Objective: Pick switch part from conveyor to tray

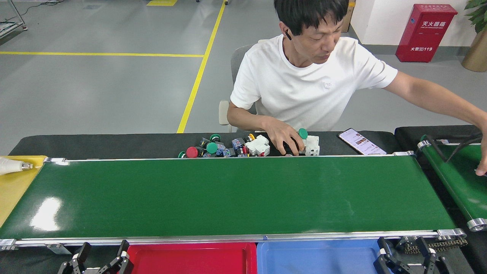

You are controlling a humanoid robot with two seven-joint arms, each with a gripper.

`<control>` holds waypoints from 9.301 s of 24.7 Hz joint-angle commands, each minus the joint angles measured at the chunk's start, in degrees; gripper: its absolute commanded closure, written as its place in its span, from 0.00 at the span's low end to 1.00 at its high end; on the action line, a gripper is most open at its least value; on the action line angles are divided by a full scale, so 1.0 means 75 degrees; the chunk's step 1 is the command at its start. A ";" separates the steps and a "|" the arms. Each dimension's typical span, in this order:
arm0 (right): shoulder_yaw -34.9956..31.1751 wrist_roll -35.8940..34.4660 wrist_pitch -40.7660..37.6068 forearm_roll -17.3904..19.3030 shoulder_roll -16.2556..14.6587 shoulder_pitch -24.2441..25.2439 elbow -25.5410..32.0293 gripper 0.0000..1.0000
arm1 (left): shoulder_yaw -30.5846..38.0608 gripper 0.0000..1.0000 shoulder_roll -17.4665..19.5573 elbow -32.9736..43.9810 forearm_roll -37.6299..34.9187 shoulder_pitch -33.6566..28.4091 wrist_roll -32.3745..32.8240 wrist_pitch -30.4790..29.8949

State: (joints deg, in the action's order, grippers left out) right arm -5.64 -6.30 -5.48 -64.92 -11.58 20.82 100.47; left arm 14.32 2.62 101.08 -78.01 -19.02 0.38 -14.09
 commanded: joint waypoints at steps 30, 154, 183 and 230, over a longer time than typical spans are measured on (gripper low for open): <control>-0.0139 -0.0074 -0.0090 0.0043 -0.0003 -0.0011 0.0057 0.00 | 0.0177 0.00 -0.0139 0.0105 0.0053 0.0122 0.0067 -0.0242; 0.0704 0.1743 -0.0148 -0.1188 0.1415 -0.1510 -0.0118 0.03 | -0.2870 0.00 -0.0479 -0.4137 -0.1963 0.5208 0.0828 -0.1356; 0.2263 0.2504 -0.2539 -0.0332 0.1427 -0.2155 -0.0517 0.86 | -0.3292 0.83 -0.0666 -0.6282 -0.1904 0.6462 0.0582 -0.1133; -0.0596 -0.0015 -0.0875 -0.2008 0.1978 -0.0503 0.0092 0.06 | 0.1009 0.00 0.0189 0.0105 0.0452 -0.0135 0.0442 -0.2235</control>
State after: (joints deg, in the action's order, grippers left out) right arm -10.41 -5.81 -12.26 -79.95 3.14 17.65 100.24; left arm 20.83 4.16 101.21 -75.57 -20.09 2.01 -31.10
